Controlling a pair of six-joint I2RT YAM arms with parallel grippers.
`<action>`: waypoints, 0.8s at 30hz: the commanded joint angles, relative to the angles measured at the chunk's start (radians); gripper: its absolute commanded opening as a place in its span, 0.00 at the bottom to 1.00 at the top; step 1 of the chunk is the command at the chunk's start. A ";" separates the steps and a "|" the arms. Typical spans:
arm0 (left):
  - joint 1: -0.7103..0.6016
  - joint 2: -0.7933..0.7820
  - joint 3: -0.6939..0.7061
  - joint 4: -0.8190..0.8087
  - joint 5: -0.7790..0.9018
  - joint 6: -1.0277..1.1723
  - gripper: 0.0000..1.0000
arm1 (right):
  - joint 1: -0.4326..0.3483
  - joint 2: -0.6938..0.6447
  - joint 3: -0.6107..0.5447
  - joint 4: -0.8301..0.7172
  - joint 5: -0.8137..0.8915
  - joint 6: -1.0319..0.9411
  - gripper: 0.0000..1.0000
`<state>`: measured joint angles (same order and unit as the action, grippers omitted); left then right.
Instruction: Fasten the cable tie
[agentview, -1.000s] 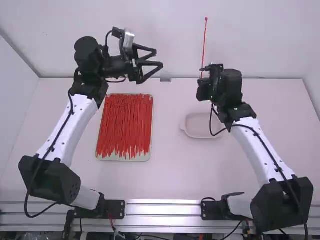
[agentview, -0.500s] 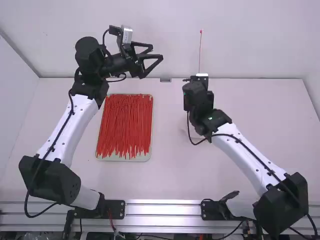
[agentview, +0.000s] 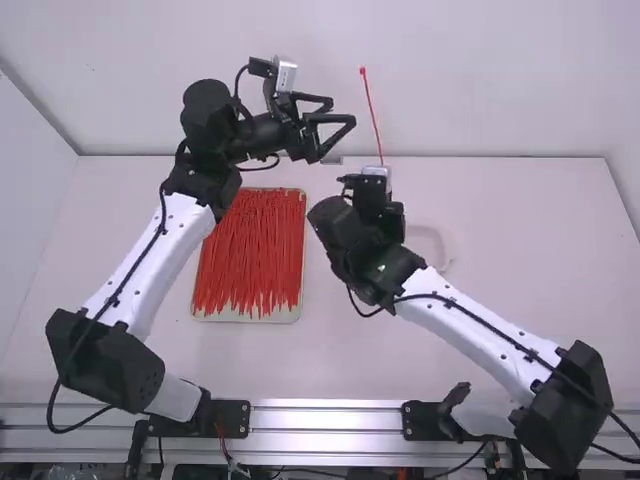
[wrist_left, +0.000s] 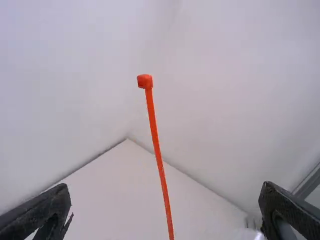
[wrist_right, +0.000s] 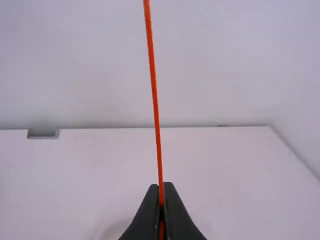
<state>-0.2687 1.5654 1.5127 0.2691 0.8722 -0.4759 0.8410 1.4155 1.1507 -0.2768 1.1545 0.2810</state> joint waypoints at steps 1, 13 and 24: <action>-0.014 0.004 0.020 0.010 -0.028 -0.005 0.96 | 0.036 0.004 0.028 0.000 0.145 0.011 0.00; -0.019 0.004 0.020 0.114 -0.046 -0.060 0.55 | 0.087 0.004 0.028 0.003 0.208 0.007 0.00; -0.027 0.004 0.019 0.159 -0.081 -0.121 0.50 | 0.095 0.004 0.028 0.003 0.204 0.007 0.00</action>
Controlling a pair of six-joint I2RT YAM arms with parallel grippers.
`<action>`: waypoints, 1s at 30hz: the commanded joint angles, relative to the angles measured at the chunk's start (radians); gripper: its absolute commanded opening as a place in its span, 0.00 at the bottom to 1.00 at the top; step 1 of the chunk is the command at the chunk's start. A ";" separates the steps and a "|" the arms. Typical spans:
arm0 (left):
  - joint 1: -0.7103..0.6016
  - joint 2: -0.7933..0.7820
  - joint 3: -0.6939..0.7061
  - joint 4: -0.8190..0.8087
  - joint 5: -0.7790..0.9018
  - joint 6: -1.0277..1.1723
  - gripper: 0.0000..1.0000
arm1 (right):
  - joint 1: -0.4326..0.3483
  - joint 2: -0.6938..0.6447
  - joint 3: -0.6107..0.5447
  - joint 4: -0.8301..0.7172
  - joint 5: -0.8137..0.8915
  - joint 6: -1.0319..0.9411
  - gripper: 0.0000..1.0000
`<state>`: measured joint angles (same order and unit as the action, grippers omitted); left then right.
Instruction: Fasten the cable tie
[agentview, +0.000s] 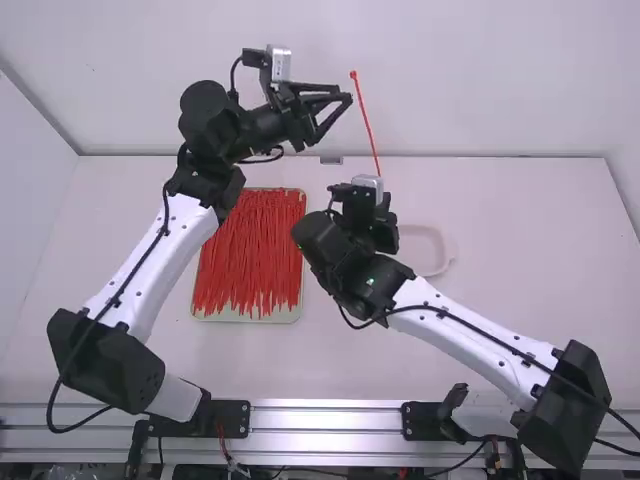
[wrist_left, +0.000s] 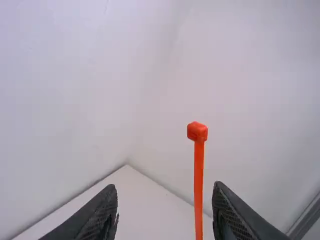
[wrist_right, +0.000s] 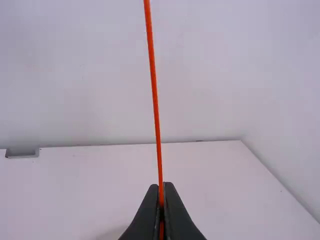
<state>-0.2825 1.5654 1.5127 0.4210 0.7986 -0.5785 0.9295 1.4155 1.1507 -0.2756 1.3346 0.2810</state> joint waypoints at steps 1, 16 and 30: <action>-0.013 0.004 0.019 0.020 0.000 -0.018 0.53 | 0.006 0.004 0.028 0.002 0.024 0.007 0.00; -0.055 0.004 0.019 0.031 -0.061 -0.028 0.47 | 0.006 0.004 0.028 0.002 0.021 0.007 0.00; -0.058 0.004 0.020 0.043 -0.086 -0.036 0.31 | 0.007 0.004 0.028 -0.002 -0.003 0.008 0.00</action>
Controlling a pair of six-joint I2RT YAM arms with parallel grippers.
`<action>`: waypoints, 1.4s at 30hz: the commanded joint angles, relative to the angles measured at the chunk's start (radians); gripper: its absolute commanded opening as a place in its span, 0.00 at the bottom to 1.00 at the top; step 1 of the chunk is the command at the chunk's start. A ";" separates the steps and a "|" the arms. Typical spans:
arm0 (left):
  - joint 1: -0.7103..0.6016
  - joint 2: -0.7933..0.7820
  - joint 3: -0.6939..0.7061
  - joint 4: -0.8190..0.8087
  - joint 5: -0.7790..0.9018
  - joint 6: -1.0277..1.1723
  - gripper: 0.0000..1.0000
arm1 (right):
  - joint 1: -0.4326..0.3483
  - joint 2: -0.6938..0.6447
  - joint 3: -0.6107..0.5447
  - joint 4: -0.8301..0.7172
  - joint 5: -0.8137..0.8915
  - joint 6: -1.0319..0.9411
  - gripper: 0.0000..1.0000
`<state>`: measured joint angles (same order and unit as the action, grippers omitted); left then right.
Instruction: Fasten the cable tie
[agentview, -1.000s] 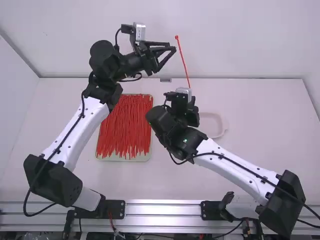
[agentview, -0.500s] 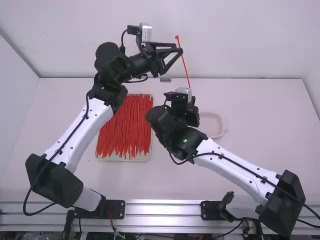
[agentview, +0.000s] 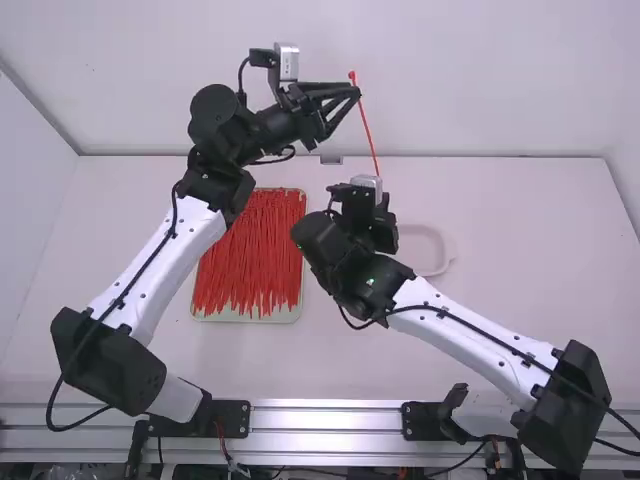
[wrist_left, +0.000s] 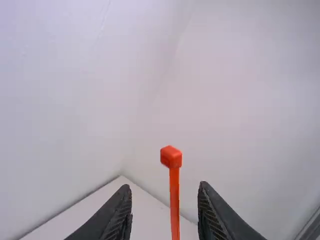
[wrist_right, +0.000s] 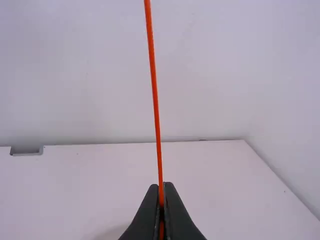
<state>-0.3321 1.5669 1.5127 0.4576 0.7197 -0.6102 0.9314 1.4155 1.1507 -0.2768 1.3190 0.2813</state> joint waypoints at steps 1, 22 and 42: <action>-0.009 0.002 0.019 0.008 -0.006 -0.004 0.30 | 0.006 0.004 0.028 0.000 0.013 0.007 0.00; -0.008 0.002 0.019 0.003 -0.048 -0.030 0.11 | 0.006 0.004 0.028 -0.023 0.006 0.010 0.00; 0.032 0.002 0.020 -0.008 -0.043 0.031 0.02 | 0.005 -0.040 0.028 -0.012 -0.222 -0.027 0.98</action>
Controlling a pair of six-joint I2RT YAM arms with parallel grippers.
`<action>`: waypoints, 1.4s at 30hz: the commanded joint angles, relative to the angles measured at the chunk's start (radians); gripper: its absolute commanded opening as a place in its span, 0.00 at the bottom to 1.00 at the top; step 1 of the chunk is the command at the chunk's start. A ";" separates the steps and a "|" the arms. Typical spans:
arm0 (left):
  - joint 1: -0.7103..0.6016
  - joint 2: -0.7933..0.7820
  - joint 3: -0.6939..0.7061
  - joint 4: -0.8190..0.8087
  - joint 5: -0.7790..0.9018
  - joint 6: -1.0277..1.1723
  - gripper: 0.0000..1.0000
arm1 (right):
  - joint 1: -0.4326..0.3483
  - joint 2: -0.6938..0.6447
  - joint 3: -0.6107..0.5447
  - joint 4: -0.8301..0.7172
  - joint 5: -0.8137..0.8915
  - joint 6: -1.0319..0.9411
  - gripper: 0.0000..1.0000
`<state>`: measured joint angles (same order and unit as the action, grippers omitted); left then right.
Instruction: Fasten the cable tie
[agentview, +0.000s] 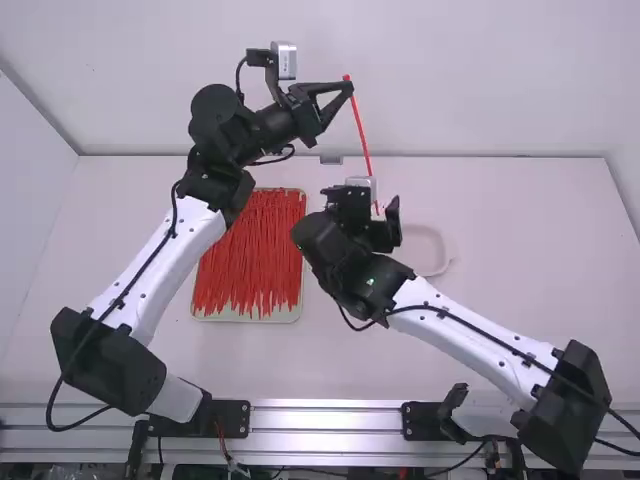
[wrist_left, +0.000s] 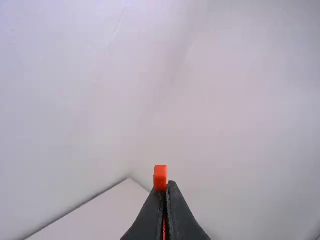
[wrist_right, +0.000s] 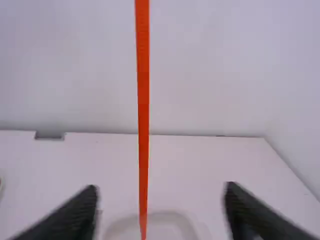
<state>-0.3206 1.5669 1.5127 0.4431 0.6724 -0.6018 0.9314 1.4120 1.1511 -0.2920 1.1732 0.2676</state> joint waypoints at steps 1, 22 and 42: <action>0.033 0.002 0.020 0.008 0.020 0.022 0.02 | 0.005 -0.056 0.028 0.007 -0.115 -0.030 0.98; 0.197 0.002 0.021 0.011 0.325 0.035 0.02 | -0.242 -0.402 0.027 0.075 -0.962 -0.275 0.99; 0.196 0.002 0.112 -0.173 0.630 0.209 0.02 | -0.829 -0.251 0.027 0.277 -2.115 -0.143 0.98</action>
<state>-0.1280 1.5673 1.6062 0.2729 1.2644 -0.4397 0.1322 1.1416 1.1511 -0.0269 -0.7273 0.0731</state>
